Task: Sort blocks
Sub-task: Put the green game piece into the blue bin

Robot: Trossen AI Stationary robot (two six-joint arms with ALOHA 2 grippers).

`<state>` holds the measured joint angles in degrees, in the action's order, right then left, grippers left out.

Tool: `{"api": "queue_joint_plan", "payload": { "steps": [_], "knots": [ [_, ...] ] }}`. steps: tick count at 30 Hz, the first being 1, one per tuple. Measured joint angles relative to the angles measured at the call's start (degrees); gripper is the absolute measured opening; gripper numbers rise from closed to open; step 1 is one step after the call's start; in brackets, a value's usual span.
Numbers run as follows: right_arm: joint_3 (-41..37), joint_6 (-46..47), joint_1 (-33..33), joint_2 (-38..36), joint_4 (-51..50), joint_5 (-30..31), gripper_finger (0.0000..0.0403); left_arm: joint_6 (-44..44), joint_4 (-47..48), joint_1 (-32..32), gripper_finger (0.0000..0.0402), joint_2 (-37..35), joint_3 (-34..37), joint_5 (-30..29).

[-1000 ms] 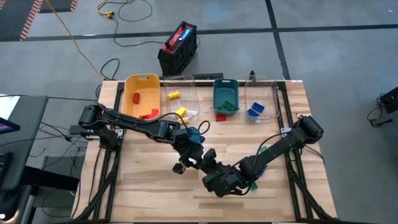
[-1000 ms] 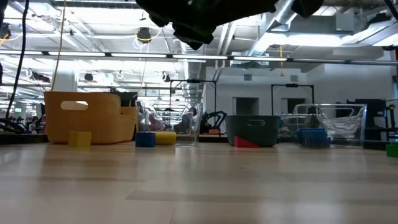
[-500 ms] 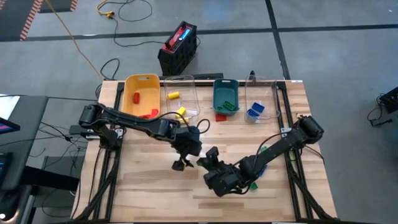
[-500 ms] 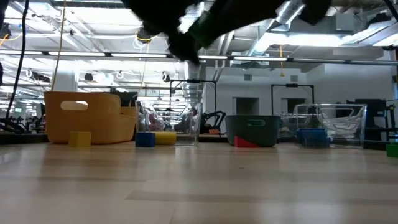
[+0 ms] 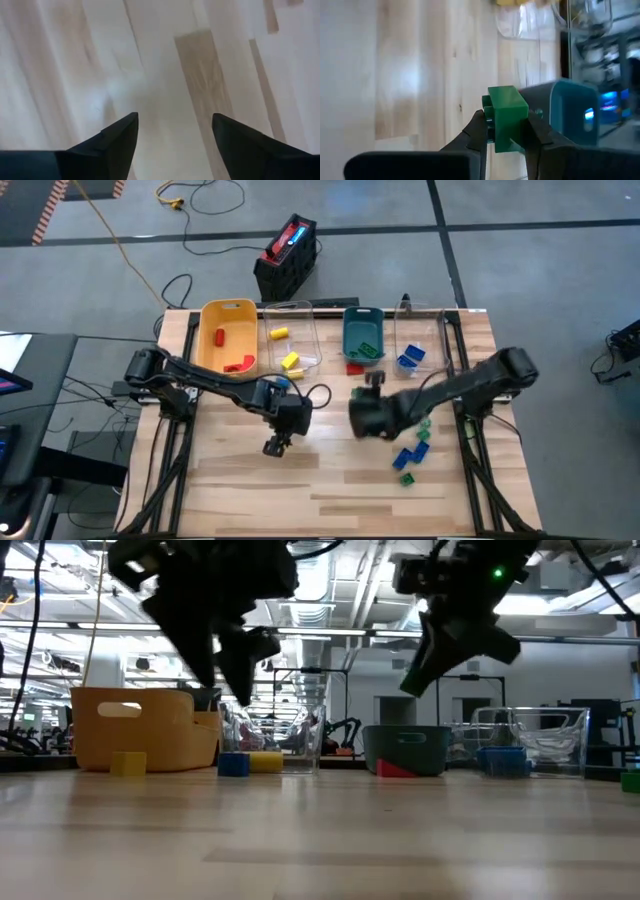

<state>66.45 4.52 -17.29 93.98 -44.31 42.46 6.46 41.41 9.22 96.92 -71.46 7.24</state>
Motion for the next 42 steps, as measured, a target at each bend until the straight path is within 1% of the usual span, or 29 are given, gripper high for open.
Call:
{"api": "queue_joint_plan", "payload": {
  "steps": [2,5,6,9,11,14,18,22,26,28,31,34,37,39,42],
  "knots": [
    [-2.51,-0.06,3.33,-3.96,2.30,-0.74,0.0080,-0.35,-1.11,0.94,0.0241,0.00,1.38,-0.53],
    [-4.22,-1.83,10.16,-9.36,5.19,-2.61,0.0081,-1.17,-4.01,2.54,0.0234,0.00,3.05,-1.53],
    [-4.40,-2.81,12.91,-10.65,6.34,-3.93,0.0081,-1.49,-5.55,3.20,0.0233,0.00,3.39,-2.46],
    [-4.56,-4.74,22.34,-12.55,9.68,-11.87,0.0081,-1.42,-9.40,5.46,0.0231,0.00,3.87,-5.73],
    [-4.56,-5.07,28.61,-12.08,10.72,-17.29,0.0081,-1.11,-11.86,6.80,0.0230,0.00,4.31,-7.79],
    [-4.35,-5.04,35.98,-9.05,10.21,-21.57,0.0081,-0.91,-14.54,8.28,0.0230,0.00,5.14,-11.01],
    [-2.92,-3.76,42.09,-4.07,9.59,-26.52,0.0081,0.34,-19.10,8.82,0.0230,0.00,8.27,-11.82],
    [-0.36,-3.06,44.31,0.99,7.41,-30.33,0.0082,0.35,-25.03,8.82,0.0230,0.02,11.74,-11.84],
    [2.05,-3.45,44.63,5.01,6.79,-32.83,0.0085,0.36,-26.10,8.91,0.0230,0.02,13.03,-13.30],
    [3.15,-3.52,44.81,6.54,5.93,-33.18,0.0095,0.32,-26.59,8.98,0.0230,0.02,13.70,-14.36],
    [4.59,-4.26,45.07,7.24,4.54,-33.18,0.0126,-0.68,-26.27,8.98,0.0230,0.02,14.62,-15.07],
    [5.68,-4.51,45.21,5.97,2.91,-33.02,0.0171,-4.65,-26.30,8.98,0.0230,0.02,15.34,-15.12],
    [6.04,-4.55,44.66,1.73,1.11,-32.06,0.0207,-6.97,-25.31,8.89,0.0230,0.02,15.28,-15.23],
    [6.02,-4.33,43.79,-1.68,1.07,-31.23,0.0221,-6.94,-24.82,8.89,0.0230,0.02,14.90,-15.54],
    [5.87,-3.64,41.57,-5.98,-0.27,-30.60,0.0228,-6.60,-24.71,8.89,0.0230,0.02,13.97,-19.38]
  ]
}}
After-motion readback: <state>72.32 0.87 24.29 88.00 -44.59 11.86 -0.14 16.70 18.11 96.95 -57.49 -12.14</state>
